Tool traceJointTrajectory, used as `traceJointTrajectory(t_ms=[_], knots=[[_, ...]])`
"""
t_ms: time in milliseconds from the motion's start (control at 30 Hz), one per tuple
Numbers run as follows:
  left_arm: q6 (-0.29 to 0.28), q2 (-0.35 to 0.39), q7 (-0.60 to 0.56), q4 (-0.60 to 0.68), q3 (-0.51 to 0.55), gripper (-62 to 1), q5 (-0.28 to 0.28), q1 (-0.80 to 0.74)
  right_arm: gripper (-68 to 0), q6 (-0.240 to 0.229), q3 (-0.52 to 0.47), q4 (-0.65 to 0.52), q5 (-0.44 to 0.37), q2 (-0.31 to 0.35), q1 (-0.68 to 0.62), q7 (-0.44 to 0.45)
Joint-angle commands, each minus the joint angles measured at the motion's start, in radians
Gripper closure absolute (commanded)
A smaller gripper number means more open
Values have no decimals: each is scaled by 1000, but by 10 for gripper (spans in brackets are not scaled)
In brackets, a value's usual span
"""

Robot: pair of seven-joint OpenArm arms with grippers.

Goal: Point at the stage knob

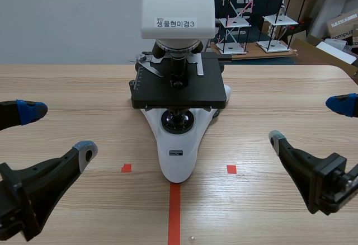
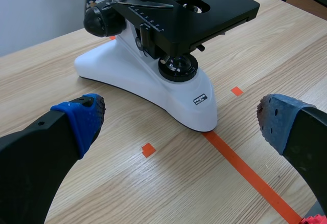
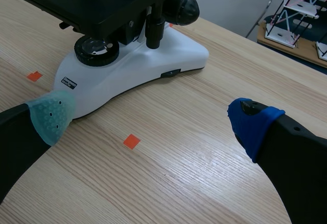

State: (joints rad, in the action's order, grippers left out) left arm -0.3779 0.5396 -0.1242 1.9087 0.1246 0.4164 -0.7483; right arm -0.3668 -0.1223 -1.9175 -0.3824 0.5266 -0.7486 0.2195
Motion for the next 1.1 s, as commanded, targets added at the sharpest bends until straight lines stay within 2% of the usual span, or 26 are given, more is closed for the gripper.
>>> traceJointTrajectory(t_ms=[0, 833, 867, 933, 1067], knots=[[-3, -5, -13, 16, -3, -623, 10, -2, -679, 0, -1, -10, -7, 11, 0, 7], [-3, -5, -13, 16, -3, -623, 10, -2, -679, 0, -1, -9, -8, 11, 0, 8], [-3, -5, -13, 16, -3, -623, 10, -2, -668, 0, -1, -7, -8, 11, 1, 9], [-3, -5, -13, 16, -3, -623, 10, -2, -602, 0, 0, 3, -14, 10, 1, 25], [-3, -5, -13, 16, -3, -623, 10, -2, -392, 0, 28, 63, -14, 10, 19, 90]])
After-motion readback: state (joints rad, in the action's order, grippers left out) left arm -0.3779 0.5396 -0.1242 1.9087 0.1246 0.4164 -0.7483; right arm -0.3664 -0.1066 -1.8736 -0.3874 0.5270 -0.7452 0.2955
